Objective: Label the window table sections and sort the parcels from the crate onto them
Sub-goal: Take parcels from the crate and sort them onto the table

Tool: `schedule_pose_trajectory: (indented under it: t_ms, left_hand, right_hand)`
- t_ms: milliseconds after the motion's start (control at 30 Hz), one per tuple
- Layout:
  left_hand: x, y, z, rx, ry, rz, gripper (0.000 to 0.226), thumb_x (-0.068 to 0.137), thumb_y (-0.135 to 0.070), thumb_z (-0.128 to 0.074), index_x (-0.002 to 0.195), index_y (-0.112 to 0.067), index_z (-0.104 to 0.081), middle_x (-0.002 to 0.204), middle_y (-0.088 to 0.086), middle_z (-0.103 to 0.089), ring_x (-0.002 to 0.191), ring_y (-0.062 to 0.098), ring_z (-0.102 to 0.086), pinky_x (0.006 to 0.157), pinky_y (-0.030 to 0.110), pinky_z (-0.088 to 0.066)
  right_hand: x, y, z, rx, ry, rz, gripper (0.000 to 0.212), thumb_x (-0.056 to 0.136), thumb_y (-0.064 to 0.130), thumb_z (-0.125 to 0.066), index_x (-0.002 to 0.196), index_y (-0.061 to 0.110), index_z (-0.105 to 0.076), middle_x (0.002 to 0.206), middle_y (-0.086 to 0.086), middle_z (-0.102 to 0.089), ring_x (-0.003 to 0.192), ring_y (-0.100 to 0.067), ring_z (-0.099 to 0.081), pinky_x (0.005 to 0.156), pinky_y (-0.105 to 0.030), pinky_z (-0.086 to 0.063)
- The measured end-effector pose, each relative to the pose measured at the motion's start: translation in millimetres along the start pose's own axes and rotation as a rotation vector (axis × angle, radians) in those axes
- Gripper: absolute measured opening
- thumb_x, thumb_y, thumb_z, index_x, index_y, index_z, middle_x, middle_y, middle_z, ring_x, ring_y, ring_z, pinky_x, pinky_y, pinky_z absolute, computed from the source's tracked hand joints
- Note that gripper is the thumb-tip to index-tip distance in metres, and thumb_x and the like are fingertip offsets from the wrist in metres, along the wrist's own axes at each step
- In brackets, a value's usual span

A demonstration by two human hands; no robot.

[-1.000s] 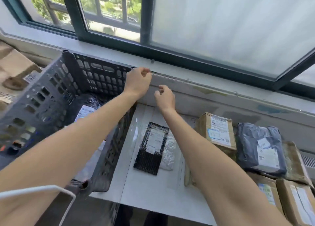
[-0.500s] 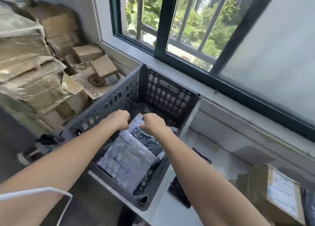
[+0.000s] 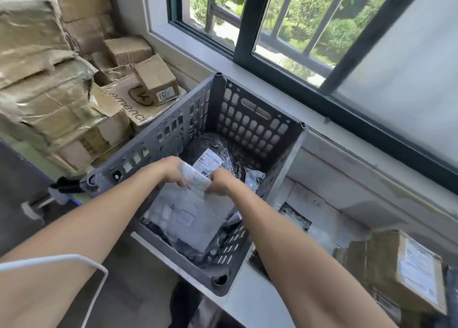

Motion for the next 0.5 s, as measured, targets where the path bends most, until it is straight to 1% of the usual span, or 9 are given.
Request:
schedule_pose_trajectory:
  t_ms: [33,100,167,200,233,300,367,433,500]
  left_hand:
    - [0,-1,4,-0.109,-0.006,-0.016,0.036,0.072,-0.015,-0.084,0.106,-0.011,-0.07,0.114,0.009,-0.07,0.094,0.021,-0.064,0.075,0.028,-0.051]
    - [-5,-3,17,-0.334,-0.04,-0.023,0.03,0.073,-0.011,-0.084,0.1,-0.012,-0.071,0.106,0.006,-0.07,0.093,0.02,-0.065,0.081,0.031,-0.052]
    - [-14,-6,29,-0.505,-0.025,-0.01,0.022,0.076,-0.014,-0.083,0.093,-0.019,-0.07,0.101,0.0,-0.071,0.087,0.014,-0.064,0.075,0.029,-0.051]
    - [-18,-11,35,-0.596,-0.002,-0.018,0.023,0.075,-0.015,-0.083,0.093,-0.021,-0.071,0.099,-0.002,-0.072,0.088,0.014,-0.065,0.074,0.03,-0.052]
    - [-23,-18,42,-0.692,0.008,-0.046,0.025,0.074,-0.017,-0.084,0.095,-0.021,-0.071,0.099,-0.001,-0.074,0.092,0.017,-0.067,0.076,0.033,-0.054]
    - [-31,-35,58,-0.823,-0.03,-0.127,0.026,0.075,-0.019,-0.081,0.099,-0.017,-0.072,0.103,0.004,-0.075,0.101,0.024,-0.068,0.089,0.042,-0.054]
    - [-39,-52,70,-0.875,-0.081,-0.181,0.023,0.082,-0.015,-0.076,0.104,-0.012,-0.07,0.11,0.009,-0.072,0.108,0.029,-0.065,0.097,0.046,-0.051]
    - [-44,-71,76,-0.95,-0.108,-0.215,0.026,0.086,-0.01,-0.071,0.111,-0.007,-0.067,0.118,0.013,-0.069,0.109,0.031,-0.065,0.097,0.047,-0.051]
    - [-50,-93,80,-1.04,-0.118,-0.262,0.026,0.088,-0.007,-0.068,0.114,-0.006,-0.065,0.12,0.014,-0.067,0.099,0.026,-0.067,0.086,0.041,-0.054]
  right_hand:
    - [-3,1,17,0.047,-0.044,0.028,0.027,0.085,0.023,-0.073,0.102,0.002,-0.069,0.099,-0.015,-0.065,0.089,-0.025,-0.059,0.069,-0.03,-0.045]
    - [-14,0,58,0.171,-0.155,0.097,0.032,0.085,0.022,-0.075,0.109,0.002,-0.07,0.101,-0.014,-0.068,0.09,-0.026,-0.063,0.077,-0.034,-0.053]
    - [-29,-5,105,0.324,-0.262,0.162,0.026,0.084,0.018,-0.077,0.106,0.005,-0.071,0.092,-0.008,-0.066,0.08,-0.02,-0.061,0.071,-0.033,-0.051]
    - [-38,-10,127,0.379,-0.316,0.189,0.025,0.084,0.018,-0.078,0.106,0.007,-0.072,0.09,-0.006,-0.065,0.079,-0.017,-0.059,0.071,-0.032,-0.049]
    - [-47,-15,146,0.42,-0.365,0.207,0.026,0.083,0.019,-0.078,0.106,0.008,-0.072,0.09,-0.004,-0.065,0.08,-0.016,-0.059,0.071,-0.031,-0.048]
    - [-65,-28,174,0.489,-0.483,0.215,0.034,0.083,0.026,-0.079,0.112,0.011,-0.069,0.092,-0.001,-0.064,0.082,-0.014,-0.058,0.073,-0.028,-0.046]
    - [-84,-45,194,0.542,-0.664,0.171,0.054,0.083,0.034,-0.078,0.129,0.013,-0.058,0.106,0.0,-0.062,0.093,-0.012,-0.057,0.083,-0.029,-0.046]
    - [-101,-66,201,0.698,-0.779,0.104,0.07,0.084,0.036,-0.077,0.142,0.012,-0.045,0.113,0.001,-0.056,0.098,-0.011,-0.054,0.086,-0.028,-0.045]
    - [-108,-86,194,0.935,-0.73,0.075,0.065,0.086,0.03,-0.077,0.139,0.008,-0.047,0.113,-0.001,-0.062,0.094,-0.015,-0.06,0.081,-0.027,-0.049]
Point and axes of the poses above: each hand's wrist, its own x-axis towards the middle knuckle, its own z-axis out of the back of the hand, y = z × x, the point moved 7 cm from there along x, towards the middle knuckle
